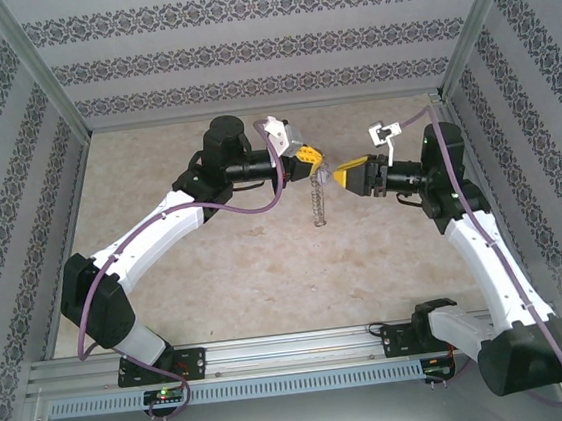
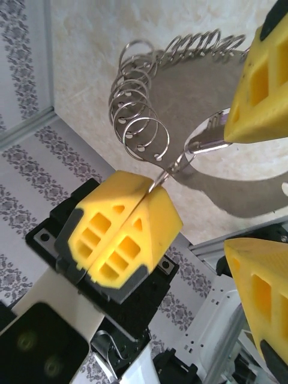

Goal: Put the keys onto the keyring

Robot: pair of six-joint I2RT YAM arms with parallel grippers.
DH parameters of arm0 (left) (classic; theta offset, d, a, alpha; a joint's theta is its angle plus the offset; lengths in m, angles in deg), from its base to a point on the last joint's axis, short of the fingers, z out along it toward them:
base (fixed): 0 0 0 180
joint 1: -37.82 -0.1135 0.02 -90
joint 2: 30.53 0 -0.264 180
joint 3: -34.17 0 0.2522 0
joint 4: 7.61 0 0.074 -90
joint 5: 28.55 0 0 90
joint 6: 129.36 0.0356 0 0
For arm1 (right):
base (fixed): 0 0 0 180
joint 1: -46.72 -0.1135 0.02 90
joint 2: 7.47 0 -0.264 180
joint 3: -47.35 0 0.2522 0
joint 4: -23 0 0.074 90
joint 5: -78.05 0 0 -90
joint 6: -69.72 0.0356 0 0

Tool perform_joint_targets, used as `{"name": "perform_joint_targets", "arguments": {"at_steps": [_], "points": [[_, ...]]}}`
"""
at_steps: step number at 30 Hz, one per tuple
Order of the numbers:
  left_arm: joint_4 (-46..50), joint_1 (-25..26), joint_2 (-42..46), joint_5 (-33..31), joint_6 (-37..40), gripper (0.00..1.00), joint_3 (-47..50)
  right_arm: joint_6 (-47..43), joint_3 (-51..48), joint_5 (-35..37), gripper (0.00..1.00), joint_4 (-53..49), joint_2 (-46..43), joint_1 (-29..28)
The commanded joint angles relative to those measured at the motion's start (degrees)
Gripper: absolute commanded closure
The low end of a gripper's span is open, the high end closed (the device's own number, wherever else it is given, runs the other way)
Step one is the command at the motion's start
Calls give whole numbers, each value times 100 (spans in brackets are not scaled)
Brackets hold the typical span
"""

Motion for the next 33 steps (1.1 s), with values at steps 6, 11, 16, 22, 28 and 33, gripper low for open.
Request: {"name": "perform_joint_targets", "arguments": {"at_steps": [6,11,16,22,28,33], "points": [[-525,-57,138,53,-262,100,-14,496,-189,-35,49,1136,18,52],[-552,-84,88,195,-391,100,-80,525,-174,-42,44,1607,222,52],[-587,-81,72,276,-481,100,-119,583,-223,-67,44,1931,373,47],[-657,-81,-3,335,-613,100,-181,748,-352,-95,44,2419,538,-15],[-660,-81,-38,366,-651,100,-225,864,-407,-175,45,2685,647,-102],[-660,-81,-73,373,-677,100,-252,942,-383,-193,46,2878,748,-184]]}}
